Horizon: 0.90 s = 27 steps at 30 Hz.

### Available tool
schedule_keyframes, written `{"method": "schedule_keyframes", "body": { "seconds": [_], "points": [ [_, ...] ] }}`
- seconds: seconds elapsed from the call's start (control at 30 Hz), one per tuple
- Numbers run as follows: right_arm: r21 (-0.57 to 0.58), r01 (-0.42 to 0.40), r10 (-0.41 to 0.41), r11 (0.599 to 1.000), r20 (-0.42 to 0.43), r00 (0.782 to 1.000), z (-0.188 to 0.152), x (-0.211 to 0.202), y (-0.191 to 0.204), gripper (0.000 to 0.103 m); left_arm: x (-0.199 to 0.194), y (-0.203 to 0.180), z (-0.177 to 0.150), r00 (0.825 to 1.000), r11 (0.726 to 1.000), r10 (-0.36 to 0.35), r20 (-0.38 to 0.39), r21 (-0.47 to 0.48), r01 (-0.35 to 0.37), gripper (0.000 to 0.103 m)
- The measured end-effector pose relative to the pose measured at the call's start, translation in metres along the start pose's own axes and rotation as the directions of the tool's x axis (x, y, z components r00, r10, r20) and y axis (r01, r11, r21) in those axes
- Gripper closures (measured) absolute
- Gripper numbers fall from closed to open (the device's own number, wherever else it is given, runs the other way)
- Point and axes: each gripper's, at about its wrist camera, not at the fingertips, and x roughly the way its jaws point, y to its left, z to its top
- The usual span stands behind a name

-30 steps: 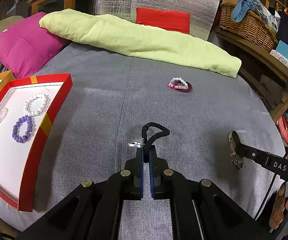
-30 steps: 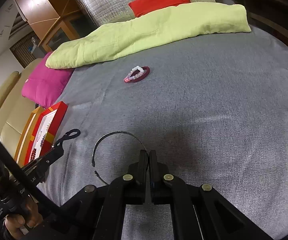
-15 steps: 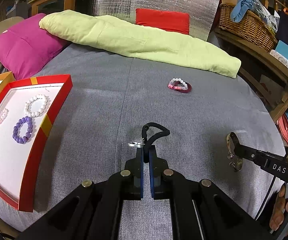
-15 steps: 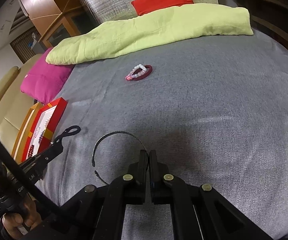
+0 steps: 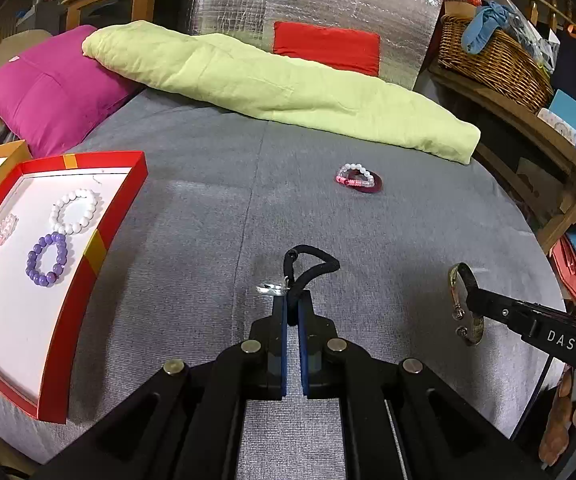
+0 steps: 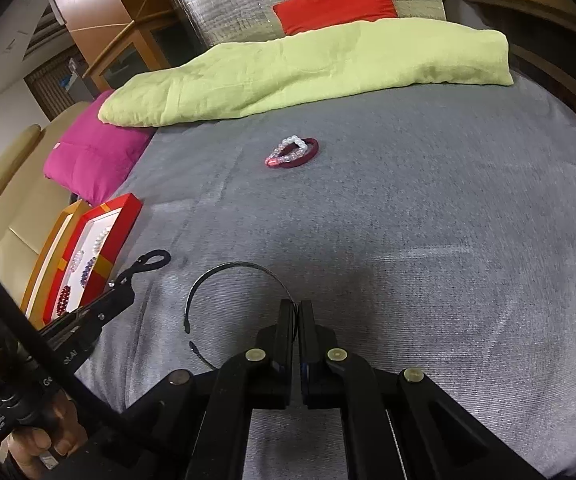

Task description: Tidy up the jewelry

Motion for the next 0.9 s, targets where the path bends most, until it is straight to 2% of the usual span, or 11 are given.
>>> {"method": "schedule_keyframes", "body": {
  "seconds": [0.9],
  "points": [
    [-0.063,0.012,-0.012,0.998,0.004,1.000,0.007,-0.006,0.031,0.100,-0.010,0.008,0.001,0.999,0.999,-0.030,0.035,-0.028,0.031,0.098]
  ]
}}
